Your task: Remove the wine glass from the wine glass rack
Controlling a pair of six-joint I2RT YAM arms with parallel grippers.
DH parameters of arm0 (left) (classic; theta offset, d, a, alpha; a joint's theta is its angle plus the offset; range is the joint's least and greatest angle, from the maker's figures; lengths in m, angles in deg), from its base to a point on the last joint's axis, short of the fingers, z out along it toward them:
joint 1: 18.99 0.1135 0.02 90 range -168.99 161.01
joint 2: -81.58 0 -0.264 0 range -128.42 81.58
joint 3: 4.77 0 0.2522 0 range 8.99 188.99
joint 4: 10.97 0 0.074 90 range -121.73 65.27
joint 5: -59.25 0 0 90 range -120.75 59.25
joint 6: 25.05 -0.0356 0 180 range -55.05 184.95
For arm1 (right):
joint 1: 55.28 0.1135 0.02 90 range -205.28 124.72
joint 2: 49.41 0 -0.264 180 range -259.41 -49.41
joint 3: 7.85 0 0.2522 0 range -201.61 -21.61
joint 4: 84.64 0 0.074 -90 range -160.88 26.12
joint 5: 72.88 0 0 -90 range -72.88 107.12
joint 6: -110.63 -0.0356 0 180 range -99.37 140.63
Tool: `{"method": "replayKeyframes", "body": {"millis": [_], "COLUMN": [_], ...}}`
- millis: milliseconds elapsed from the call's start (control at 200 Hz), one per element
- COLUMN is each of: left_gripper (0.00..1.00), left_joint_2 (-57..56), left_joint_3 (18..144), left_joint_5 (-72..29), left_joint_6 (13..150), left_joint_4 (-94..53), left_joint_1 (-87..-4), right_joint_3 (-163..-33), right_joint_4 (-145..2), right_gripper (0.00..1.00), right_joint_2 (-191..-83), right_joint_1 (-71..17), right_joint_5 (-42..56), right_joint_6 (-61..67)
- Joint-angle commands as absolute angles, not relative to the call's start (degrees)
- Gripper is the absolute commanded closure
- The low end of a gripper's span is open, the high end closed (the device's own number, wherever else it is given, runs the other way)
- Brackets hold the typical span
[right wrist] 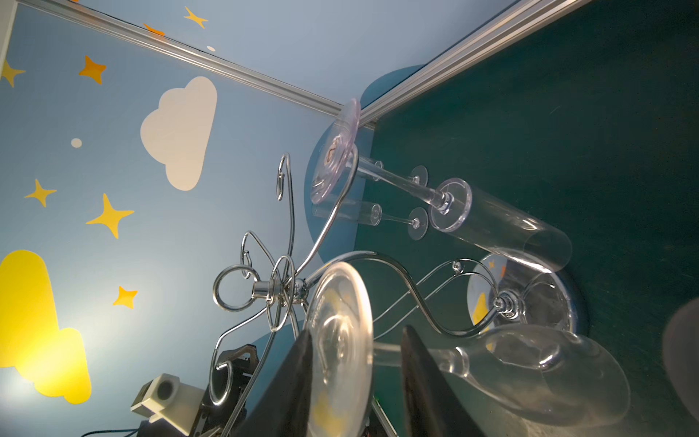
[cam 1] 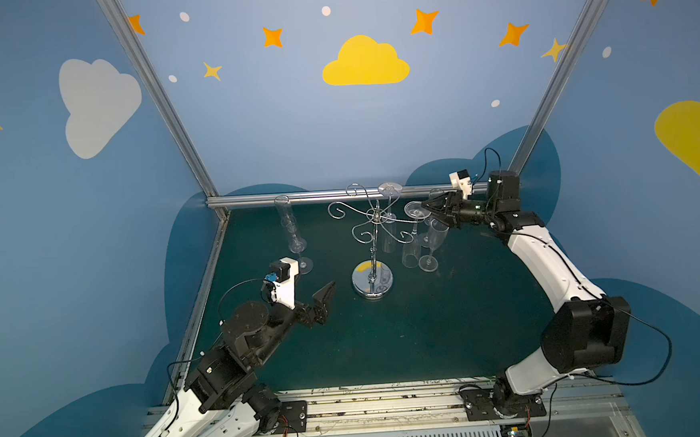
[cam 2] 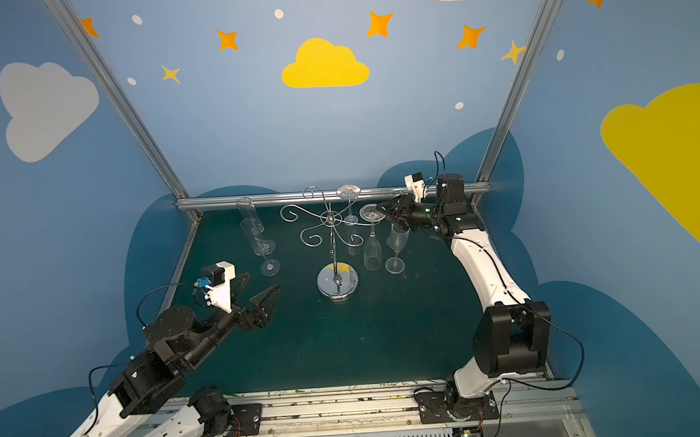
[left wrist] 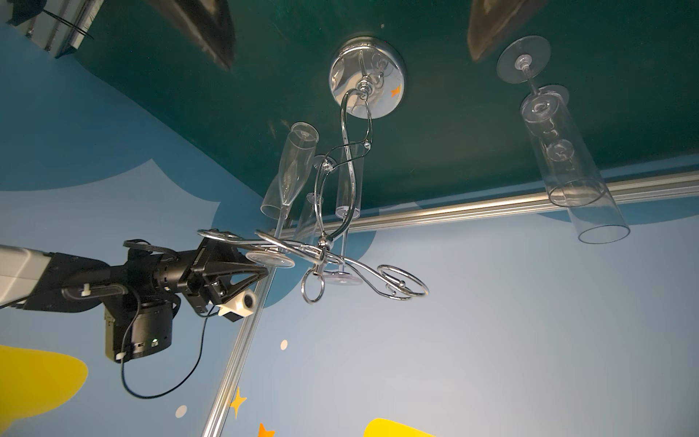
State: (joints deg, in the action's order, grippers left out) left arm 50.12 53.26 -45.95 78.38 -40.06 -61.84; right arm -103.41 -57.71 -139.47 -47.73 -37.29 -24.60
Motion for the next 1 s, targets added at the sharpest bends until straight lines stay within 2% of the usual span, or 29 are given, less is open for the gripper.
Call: {"method": "replayKeyframes", "body": {"millis": [0,195,881,996], "left_gripper": [0.06,0.06,0.05,0.05], "left_joint_2": [51.0,51.9,54.0,54.6], "left_joint_3": [52.6,52.6,52.3,52.1], "left_joint_5": [-46.0,-46.3,-46.5,-46.4], "left_joint_6": [79.0,79.4,81.0,81.2], "left_joint_4": [-41.0,-42.0,-43.4,-42.9], "left_joint_1": [-61.7,-61.7,-61.7,-61.7], "right_joint_3": [-105.5,-105.8,-104.6,-103.1], "right_joint_4": [-59.4,-61.6,-67.5,-72.6], "right_gripper": [0.64,0.72,0.91,0.99], "right_joint_2": [-140.4,-142.6,-144.0,-144.1], "right_joint_1": [-47.2,-47.1,-47.3,-47.5], "right_joint_5": [-39.4,-40.8,-41.2,-42.1], "right_joint_6": [-25.5,-29.0,-34.4,-39.3]}}
